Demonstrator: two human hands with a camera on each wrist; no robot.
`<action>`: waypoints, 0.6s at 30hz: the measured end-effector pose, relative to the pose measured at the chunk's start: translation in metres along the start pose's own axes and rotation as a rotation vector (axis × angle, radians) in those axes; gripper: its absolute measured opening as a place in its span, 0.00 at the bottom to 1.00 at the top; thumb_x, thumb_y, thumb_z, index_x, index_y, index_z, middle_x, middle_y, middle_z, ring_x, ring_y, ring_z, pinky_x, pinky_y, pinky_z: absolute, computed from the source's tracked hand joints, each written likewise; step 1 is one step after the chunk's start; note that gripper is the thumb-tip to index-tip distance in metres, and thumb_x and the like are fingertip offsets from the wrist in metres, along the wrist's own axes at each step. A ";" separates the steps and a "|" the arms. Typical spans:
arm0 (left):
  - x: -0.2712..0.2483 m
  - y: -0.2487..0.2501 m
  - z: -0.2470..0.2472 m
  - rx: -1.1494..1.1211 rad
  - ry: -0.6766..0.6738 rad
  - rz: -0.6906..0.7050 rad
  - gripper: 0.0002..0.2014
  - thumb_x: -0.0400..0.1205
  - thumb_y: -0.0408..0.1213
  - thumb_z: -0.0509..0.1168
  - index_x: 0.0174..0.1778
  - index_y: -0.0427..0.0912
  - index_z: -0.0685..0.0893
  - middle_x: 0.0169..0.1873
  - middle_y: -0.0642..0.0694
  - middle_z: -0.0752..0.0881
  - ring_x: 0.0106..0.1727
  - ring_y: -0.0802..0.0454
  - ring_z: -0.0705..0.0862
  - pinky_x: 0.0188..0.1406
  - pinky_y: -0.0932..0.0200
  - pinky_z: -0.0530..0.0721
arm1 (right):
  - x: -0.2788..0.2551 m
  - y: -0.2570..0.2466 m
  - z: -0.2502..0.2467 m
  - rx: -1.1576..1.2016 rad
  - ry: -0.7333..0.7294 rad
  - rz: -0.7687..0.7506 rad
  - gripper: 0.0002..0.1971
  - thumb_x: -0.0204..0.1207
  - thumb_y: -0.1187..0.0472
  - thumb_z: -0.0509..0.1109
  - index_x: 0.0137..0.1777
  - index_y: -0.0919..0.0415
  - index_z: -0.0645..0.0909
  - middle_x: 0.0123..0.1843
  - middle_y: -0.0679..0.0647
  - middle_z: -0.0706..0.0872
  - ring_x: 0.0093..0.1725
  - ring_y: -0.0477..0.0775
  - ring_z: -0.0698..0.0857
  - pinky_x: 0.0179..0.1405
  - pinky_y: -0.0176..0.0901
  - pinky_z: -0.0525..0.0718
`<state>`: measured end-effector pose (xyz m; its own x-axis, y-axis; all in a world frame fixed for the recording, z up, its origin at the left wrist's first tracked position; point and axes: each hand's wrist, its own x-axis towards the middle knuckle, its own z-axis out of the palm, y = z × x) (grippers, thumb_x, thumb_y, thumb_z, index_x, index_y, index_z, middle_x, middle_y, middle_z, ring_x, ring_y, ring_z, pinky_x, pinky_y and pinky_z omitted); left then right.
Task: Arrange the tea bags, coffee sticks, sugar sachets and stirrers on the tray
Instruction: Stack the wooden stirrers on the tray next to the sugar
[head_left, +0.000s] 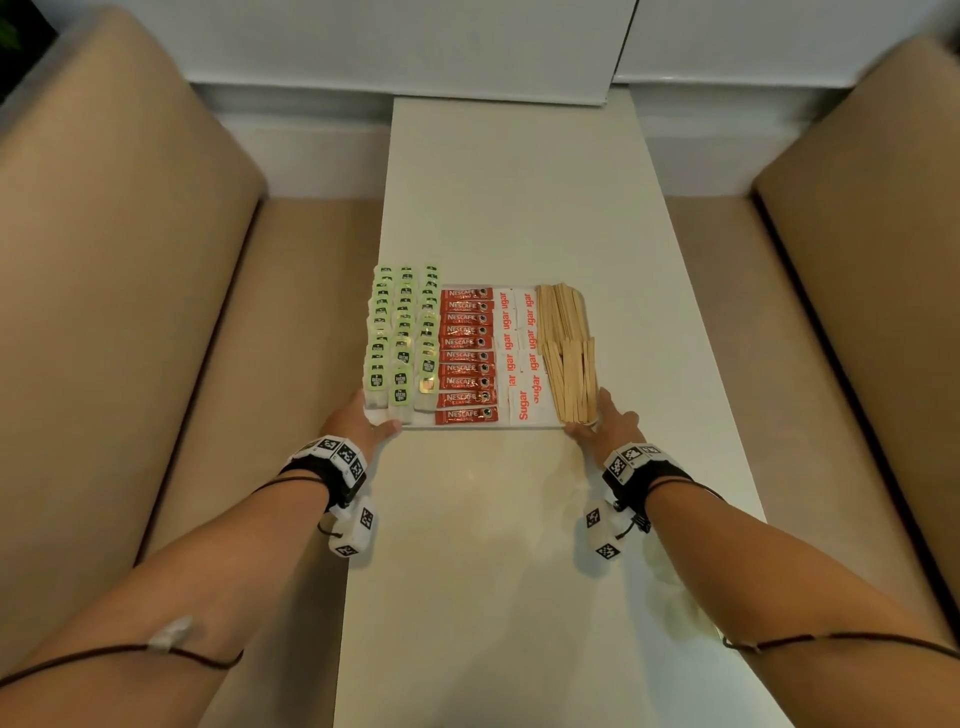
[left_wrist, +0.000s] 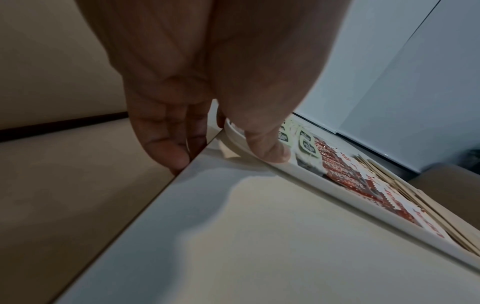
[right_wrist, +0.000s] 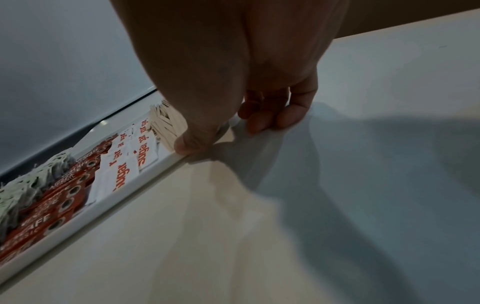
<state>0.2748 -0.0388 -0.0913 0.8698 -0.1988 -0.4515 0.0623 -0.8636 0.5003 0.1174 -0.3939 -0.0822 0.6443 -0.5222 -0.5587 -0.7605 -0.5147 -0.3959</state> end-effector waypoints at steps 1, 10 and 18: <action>0.000 0.000 0.000 0.009 0.004 -0.001 0.36 0.78 0.55 0.73 0.80 0.50 0.69 0.70 0.47 0.84 0.65 0.41 0.84 0.62 0.52 0.81 | 0.002 -0.001 0.000 -0.004 -0.005 0.001 0.37 0.78 0.37 0.71 0.82 0.43 0.56 0.62 0.61 0.70 0.39 0.60 0.78 0.47 0.54 0.79; 0.002 0.003 -0.001 0.060 -0.012 -0.010 0.34 0.79 0.56 0.72 0.79 0.48 0.71 0.68 0.45 0.84 0.64 0.41 0.84 0.60 0.53 0.81 | 0.004 -0.004 -0.006 -0.037 -0.043 0.002 0.36 0.80 0.37 0.67 0.82 0.42 0.54 0.63 0.61 0.72 0.44 0.63 0.79 0.52 0.59 0.81; -0.003 0.010 -0.005 0.136 -0.035 -0.066 0.39 0.78 0.62 0.70 0.80 0.44 0.67 0.70 0.42 0.82 0.65 0.38 0.84 0.59 0.51 0.82 | -0.003 -0.009 -0.011 -0.029 -0.016 0.059 0.48 0.75 0.37 0.72 0.85 0.45 0.45 0.70 0.64 0.75 0.60 0.70 0.83 0.61 0.64 0.83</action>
<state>0.2754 -0.0445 -0.0812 0.8483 -0.1530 -0.5069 0.0501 -0.9299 0.3644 0.1229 -0.3954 -0.0694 0.5967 -0.5414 -0.5923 -0.7944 -0.5031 -0.3403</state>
